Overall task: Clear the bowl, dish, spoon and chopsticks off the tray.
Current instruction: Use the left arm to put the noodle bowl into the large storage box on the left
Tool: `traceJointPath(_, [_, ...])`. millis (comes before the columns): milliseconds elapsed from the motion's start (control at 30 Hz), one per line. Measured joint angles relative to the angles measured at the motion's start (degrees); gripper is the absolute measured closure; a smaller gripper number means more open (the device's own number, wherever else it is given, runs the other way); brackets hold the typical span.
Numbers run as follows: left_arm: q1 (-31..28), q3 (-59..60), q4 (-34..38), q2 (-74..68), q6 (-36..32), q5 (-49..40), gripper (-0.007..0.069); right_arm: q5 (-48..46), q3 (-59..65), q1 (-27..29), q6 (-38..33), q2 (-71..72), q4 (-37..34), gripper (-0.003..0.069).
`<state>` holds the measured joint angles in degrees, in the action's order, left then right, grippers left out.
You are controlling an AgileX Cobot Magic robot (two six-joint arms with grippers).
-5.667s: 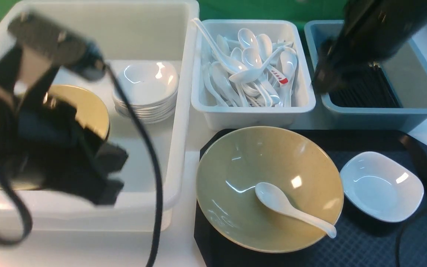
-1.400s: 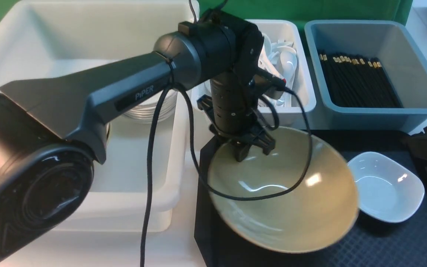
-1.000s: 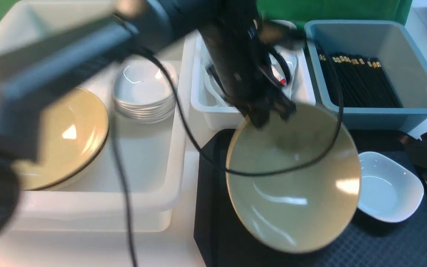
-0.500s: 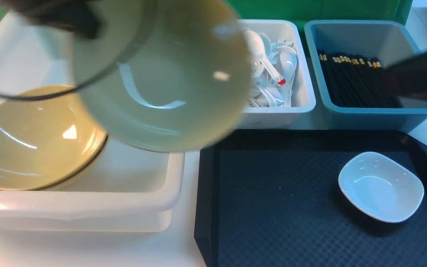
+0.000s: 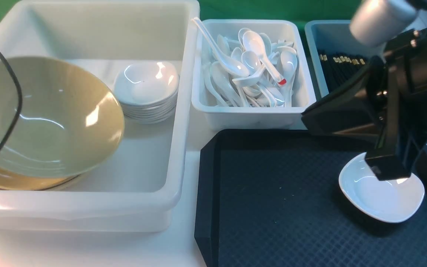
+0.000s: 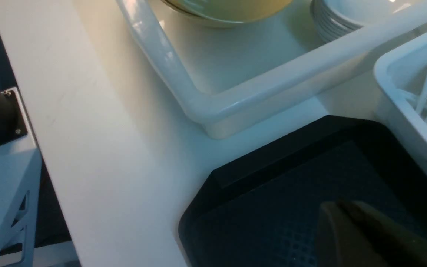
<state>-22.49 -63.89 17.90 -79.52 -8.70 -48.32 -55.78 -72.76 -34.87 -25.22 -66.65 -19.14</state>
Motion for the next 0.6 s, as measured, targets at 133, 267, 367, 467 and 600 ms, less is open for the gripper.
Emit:
traceJointPath(133, [0.0,0.1,-0.6,-4.0,0.0,2.3,0.0561,0.2,0.0,0.0,-0.1,-0.2,0.1,0.0624])
traceJointPath(267, [0.0,0.2,-2.3,-6.6,0.0,2.0,0.0428,0.2,0.0,0.0,-0.1,-0.2,0.1,0.0624])
traceJointPath(367, [0.0,0.2,-4.5,-7.1,0.0,1.5,0.0291,0.2,0.0,0.0,-0.1,-0.2,0.1,0.0624])
traceJointPath(467, [0.1,-0.5,-7.6,-6.5,0.7,0.1,0.0165,0.4,0.0,0.0,-0.1,-0.2,0.2,0.0624])
traceJointPath(600, [0.1,-3.5,-12.1,-5.1,2.5,-3.3,0.0070,0.9,0.0,0.0,-0.3,-0.2,0.2,0.0624])
